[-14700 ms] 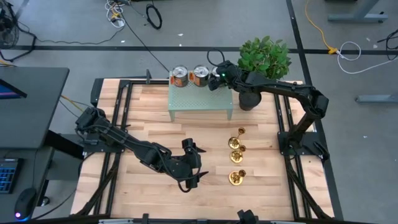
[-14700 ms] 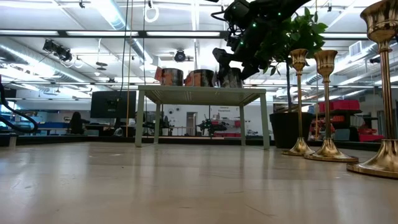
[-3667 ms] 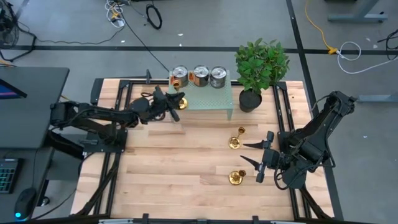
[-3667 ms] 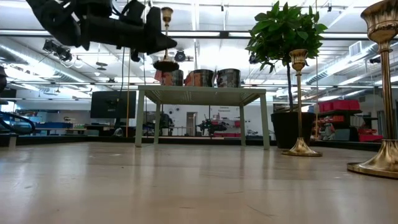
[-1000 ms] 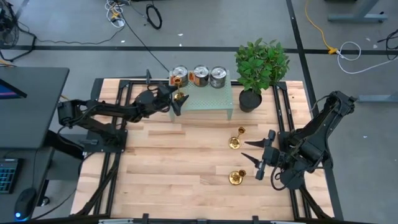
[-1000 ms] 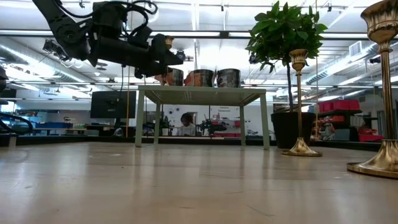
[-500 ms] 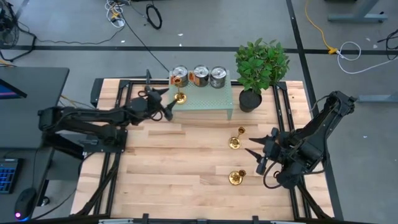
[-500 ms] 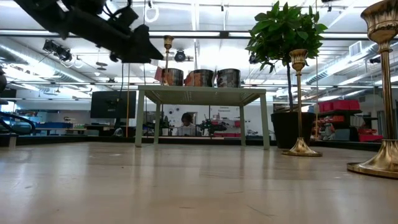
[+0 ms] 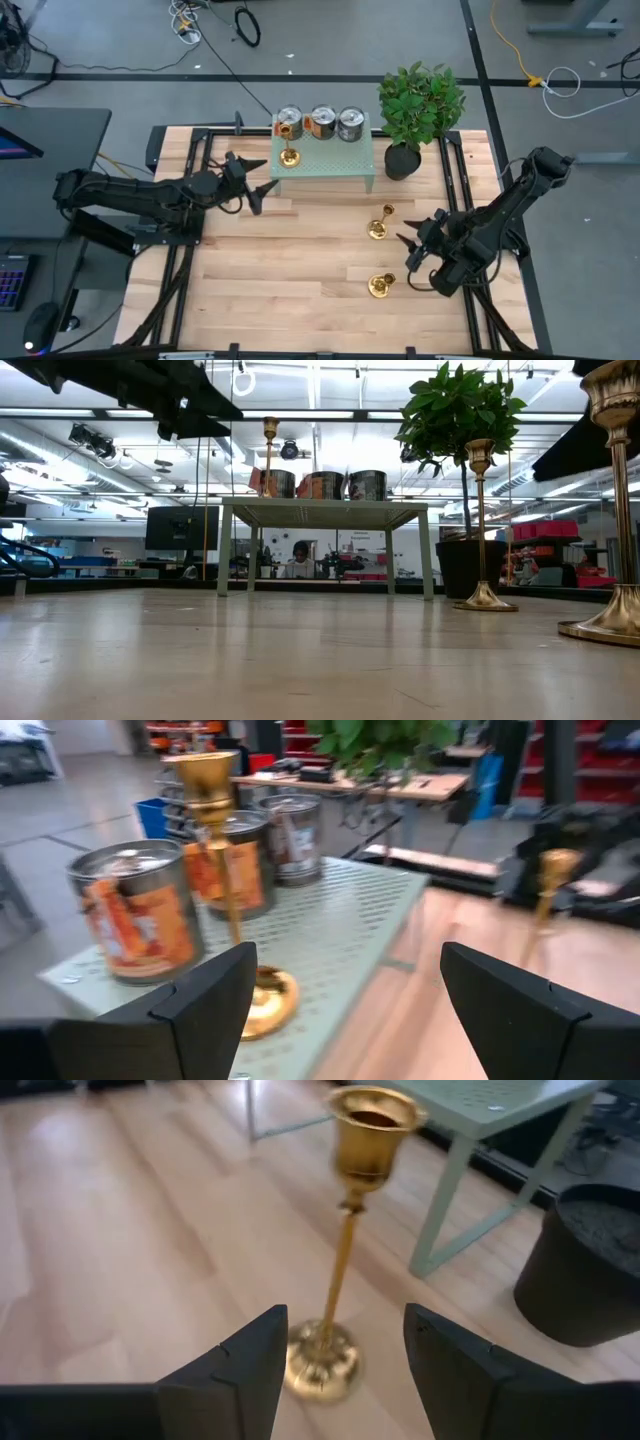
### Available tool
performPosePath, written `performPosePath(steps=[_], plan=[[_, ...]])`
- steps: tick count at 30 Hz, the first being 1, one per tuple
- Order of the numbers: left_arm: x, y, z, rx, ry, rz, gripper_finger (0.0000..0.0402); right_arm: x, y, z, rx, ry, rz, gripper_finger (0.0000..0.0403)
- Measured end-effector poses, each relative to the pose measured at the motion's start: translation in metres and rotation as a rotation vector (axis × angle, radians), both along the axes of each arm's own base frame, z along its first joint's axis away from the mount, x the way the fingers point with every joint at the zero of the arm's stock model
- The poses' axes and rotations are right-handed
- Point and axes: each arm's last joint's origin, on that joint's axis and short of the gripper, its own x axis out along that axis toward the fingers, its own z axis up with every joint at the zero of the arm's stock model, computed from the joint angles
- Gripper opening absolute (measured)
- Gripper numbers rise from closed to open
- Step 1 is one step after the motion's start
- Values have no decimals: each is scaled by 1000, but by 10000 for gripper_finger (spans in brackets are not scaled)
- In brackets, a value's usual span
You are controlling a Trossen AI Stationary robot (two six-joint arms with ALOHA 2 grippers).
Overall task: Pick & Place candle stick holders
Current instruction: Put the top gold candle holder on the shelf aligned with the other gold candle holder
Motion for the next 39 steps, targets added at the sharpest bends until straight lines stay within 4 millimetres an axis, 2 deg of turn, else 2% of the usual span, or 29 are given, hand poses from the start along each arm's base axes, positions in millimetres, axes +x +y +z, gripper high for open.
performPosePath(steps=[8, 16, 24, 29, 35, 37, 39], plan=[[1, -18, -1, -42, -20, -91, 327, 12, -14, -32, 8, -118, -55, 206], [1, -23, -1, -42, -20, -122, 327, 28, -28, -45, -41, -158, -22, 206], [1, -26, -1, -66, -33, -142, 327, 40, -43, -46, -29, -164, -34, 197], [1, -26, -1, -67, -33, -141, 327, 44, -47, -46, 4, -145, -6, 144], [1, -26, -1, -67, -33, -141, 327, 45, -47, -46, -4, -134, 12, 29], [1, -26, -1, -67, -33, -141, 327, 45, -47, -46, -8, -134, 16, 13], [1, -26, -1, -67, -33, -140, 327, 45, -47, -45, -3, -138, 20, 16]])
